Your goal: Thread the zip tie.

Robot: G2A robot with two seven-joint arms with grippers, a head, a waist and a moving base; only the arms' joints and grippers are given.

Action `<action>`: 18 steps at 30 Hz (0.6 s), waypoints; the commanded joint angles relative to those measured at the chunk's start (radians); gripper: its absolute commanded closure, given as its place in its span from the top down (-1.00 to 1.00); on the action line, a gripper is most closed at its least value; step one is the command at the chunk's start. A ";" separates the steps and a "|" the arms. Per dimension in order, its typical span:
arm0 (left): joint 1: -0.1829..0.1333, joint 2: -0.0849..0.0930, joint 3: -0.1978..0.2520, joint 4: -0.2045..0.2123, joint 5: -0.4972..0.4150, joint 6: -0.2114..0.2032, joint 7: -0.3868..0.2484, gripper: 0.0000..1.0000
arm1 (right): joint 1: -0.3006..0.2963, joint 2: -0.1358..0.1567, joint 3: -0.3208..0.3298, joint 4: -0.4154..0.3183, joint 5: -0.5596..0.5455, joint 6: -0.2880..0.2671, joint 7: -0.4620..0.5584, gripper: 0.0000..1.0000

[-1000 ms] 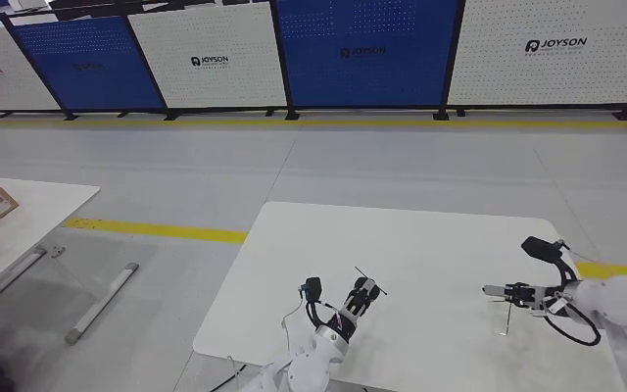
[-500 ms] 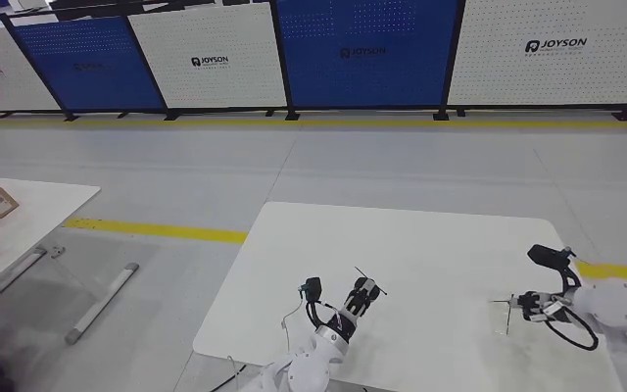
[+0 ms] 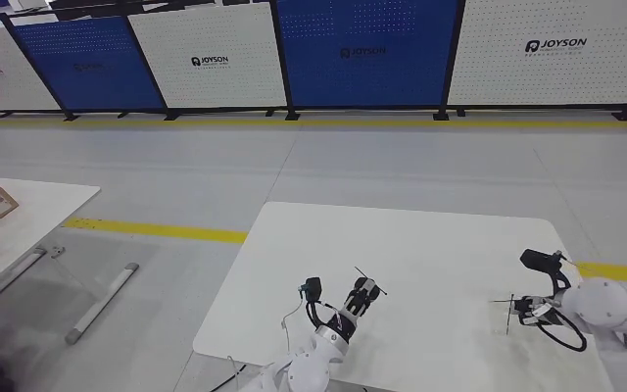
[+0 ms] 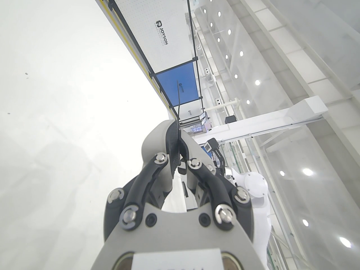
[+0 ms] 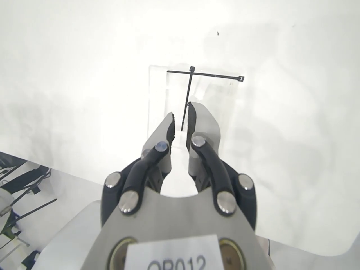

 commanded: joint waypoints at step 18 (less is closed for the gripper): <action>0.000 0.000 0.000 0.000 0.000 0.000 0.000 -1.00 | 0.077 -0.029 -0.111 0.101 -0.040 0.040 0.010 -0.60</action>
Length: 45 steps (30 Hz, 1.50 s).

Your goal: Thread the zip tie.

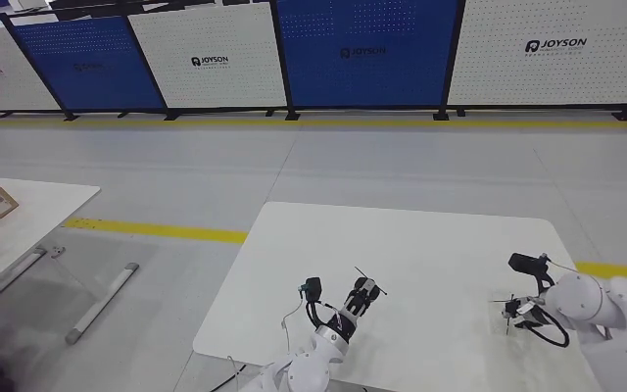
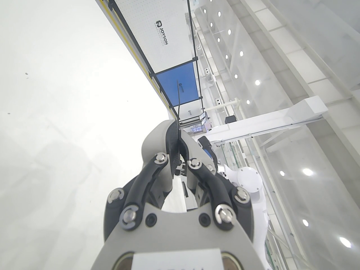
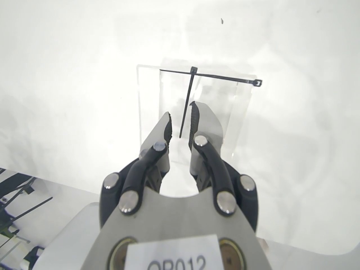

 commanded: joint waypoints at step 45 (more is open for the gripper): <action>0.175 0.025 -0.069 -0.237 0.156 -0.123 -0.050 -1.00 | 0.064 -0.030 -0.051 0.088 -0.021 0.003 0.001 -0.54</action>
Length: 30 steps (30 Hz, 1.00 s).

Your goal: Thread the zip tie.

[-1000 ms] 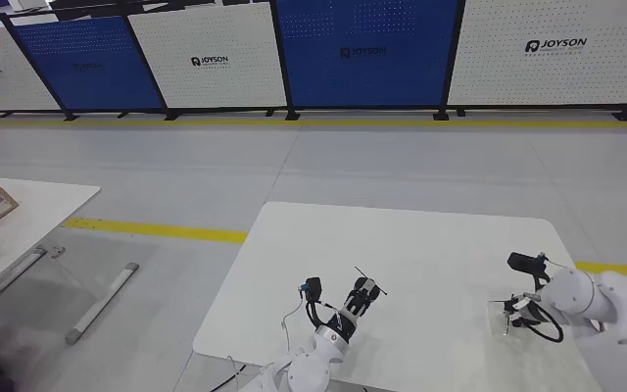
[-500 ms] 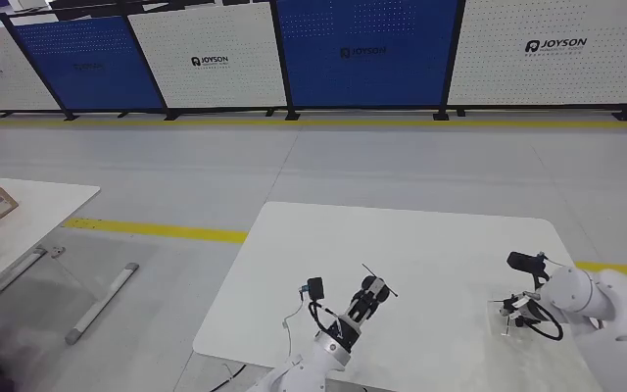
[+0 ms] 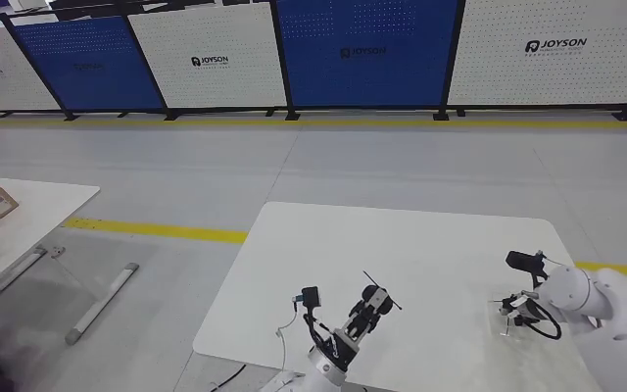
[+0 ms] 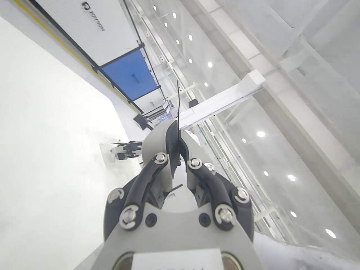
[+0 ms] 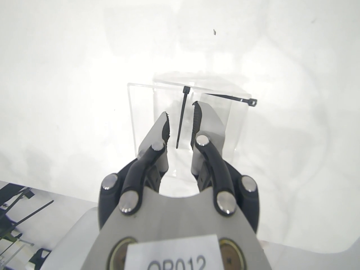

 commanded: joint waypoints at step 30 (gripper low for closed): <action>0.006 -0.030 0.042 -0.104 0.133 -0.064 0.138 -1.00 | -0.009 -0.003 0.011 -0.023 -0.026 -0.006 0.024 -0.42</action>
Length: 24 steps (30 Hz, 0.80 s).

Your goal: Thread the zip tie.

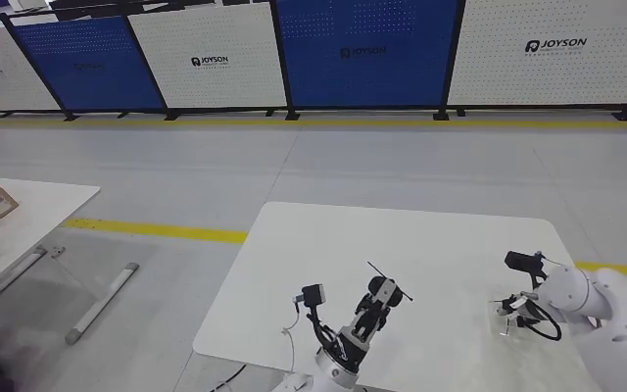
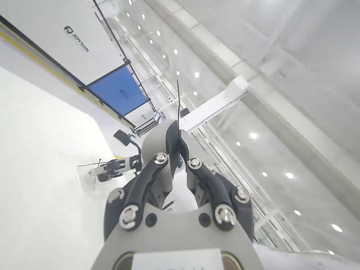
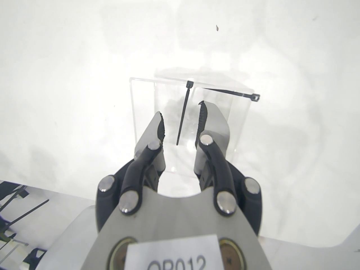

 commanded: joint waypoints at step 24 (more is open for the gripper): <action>-0.089 -0.039 -0.023 0.212 -0.105 0.116 0.063 -1.00 | 0.015 -0.011 -0.018 0.010 -0.020 0.001 0.014 -0.58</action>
